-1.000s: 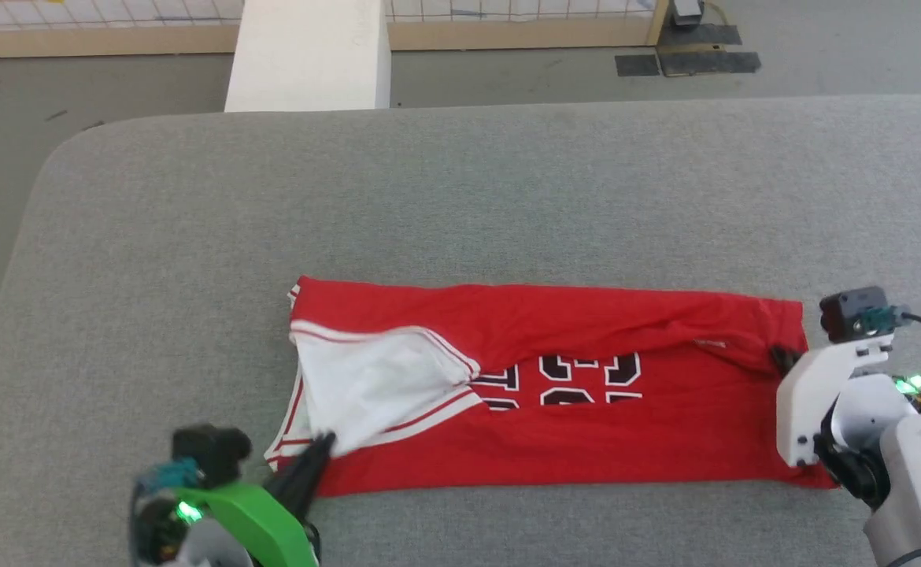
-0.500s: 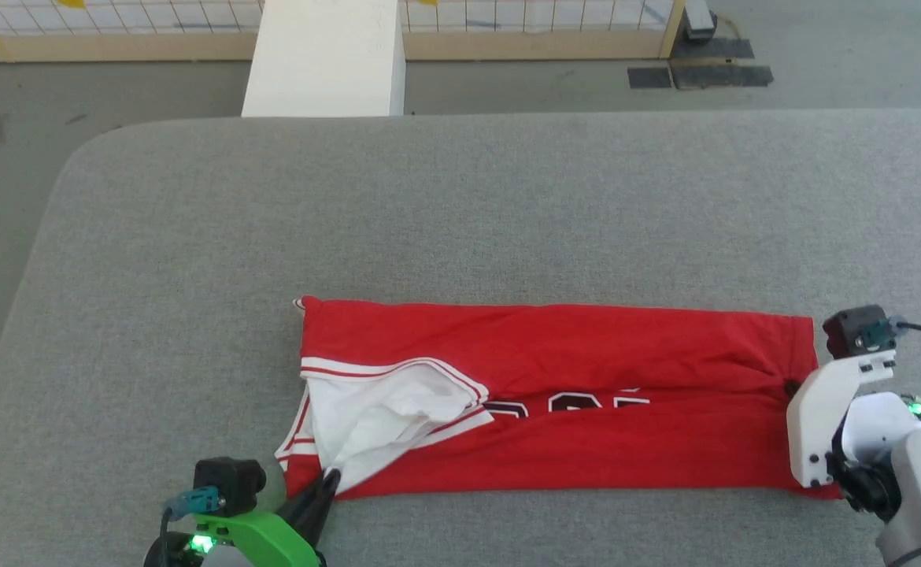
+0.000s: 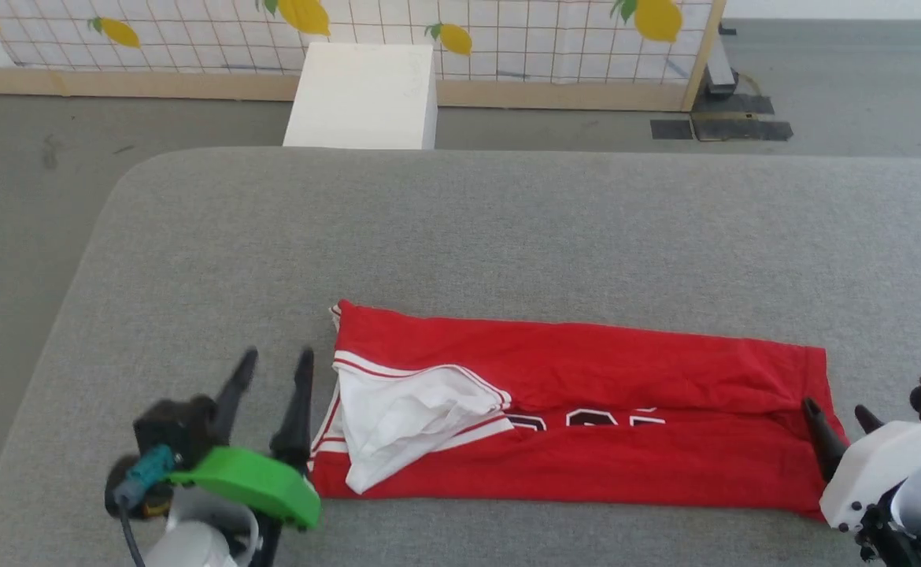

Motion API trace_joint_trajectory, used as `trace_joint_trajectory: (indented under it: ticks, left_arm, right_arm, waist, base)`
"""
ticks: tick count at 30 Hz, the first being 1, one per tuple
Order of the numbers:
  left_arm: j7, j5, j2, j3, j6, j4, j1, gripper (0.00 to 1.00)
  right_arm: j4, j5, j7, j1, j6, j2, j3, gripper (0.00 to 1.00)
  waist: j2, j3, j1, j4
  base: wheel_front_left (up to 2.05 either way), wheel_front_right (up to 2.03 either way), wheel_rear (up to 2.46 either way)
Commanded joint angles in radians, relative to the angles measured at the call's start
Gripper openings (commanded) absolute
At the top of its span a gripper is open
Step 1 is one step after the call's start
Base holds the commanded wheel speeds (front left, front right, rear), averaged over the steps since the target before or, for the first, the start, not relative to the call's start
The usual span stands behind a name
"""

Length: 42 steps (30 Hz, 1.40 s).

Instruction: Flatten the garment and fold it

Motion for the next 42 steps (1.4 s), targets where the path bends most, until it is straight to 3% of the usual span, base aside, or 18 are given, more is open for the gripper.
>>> trace_joint_trajectory:
  ticks: [1, 7, 13, 21, 22, 23, 25, 31, 36, 42]
  left_arm:
    - [-0.007, 0.047, -0.022, 0.04, -0.008, -0.016, -0.021, 1.0]
    - [-0.007, 0.227, -0.117, 0.19, -0.047, -0.031, -0.029, 1.0]
    - [-0.007, 0.314, -0.191, 0.288, -0.099, 0.016, -0.057, 1.0]
    - [-0.007, 0.389, -0.25, 0.349, -0.152, 0.09, -0.082, 1.0]
    - [-0.007, 0.395, -0.256, 0.355, -0.159, 0.096, -0.083, 1.0]
    - [-0.007, 0.4, -0.261, 0.359, -0.164, 0.101, -0.083, 1.0]
    - [-0.007, 0.41, -0.269, 0.37, -0.174, 0.11, -0.08, 1.0]
    - [-0.007, 0.434, -0.288, 0.399, -0.2, 0.126, -0.072, 1.0]
    - [-0.007, 0.449, -0.298, 0.42, -0.216, 0.13, -0.069, 1.0]
    - [-0.007, 0.464, -0.309, 0.434, -0.232, 0.129, -0.073, 1.0]
  right_arm:
    - [-0.022, -0.002, -0.025, 0.009, -0.001, 0.021, -0.023, 1.0]
    - [0.008, -0.012, -0.072, -0.03, -0.001, 0.074, -0.14, 1.0]
    - [0.265, 0.026, -0.035, -0.163, -0.001, 0.075, -0.182, 1.0]
    - [0.567, -0.129, 0.109, -0.318, -0.001, 0.076, -0.234, 1.0]
    - [0.592, -0.145, 0.141, -0.327, -0.001, 0.076, -0.238, 0.75]
    - [0.609, -0.153, 0.166, -0.333, -0.001, 0.076, -0.24, 0.42]
    - [0.636, -0.156, 0.214, -0.344, -0.001, 0.076, -0.234, 0.03]
    - [0.595, -0.182, 0.258, -0.33, -0.001, 0.076, -0.216, 0.0]
    - [0.451, -0.243, 0.247, -0.297, -0.001, 0.073, -0.241, 0.0]
    - [0.301, -0.34, 0.208, -0.267, -0.001, 0.022, -0.326, 0.0]
  waist:
    - [-0.0001, -0.004, 0.0001, 0.007]
    - [-0.0001, -0.006, 0.0001, 0.009]
    - [-0.0001, 0.006, 0.0001, -0.007]
    - [-0.0001, 0.016, 0.0001, -0.005]
    - [-0.0001, 0.017, 0.0001, -0.003]
    - [-0.0001, 0.016, 0.0001, -0.002]
    - [-0.0001, 0.016, 0.0001, -0.001]
    - [-0.0001, 0.011, 0.0001, -0.007]
    - [-0.0001, 0.011, 0.0001, -0.015]
    - [-0.0001, 0.021, 0.0001, -0.013]
  base:
    - [0.0, 0.0, 0.0]
    - [0.0, 0.0, 0.0]
    - [0.0, 0.0, 0.0]
    - [0.0, 0.0, 0.0]
    - [0.0, 0.0, 0.0]
    - [0.0, 0.0, 0.0]
    - [0.0, 0.0, 0.0]
    - [0.0, 0.0, 0.0]
    - [0.0, 0.0, 0.0]
    - [0.0, 0.0, 0.0]
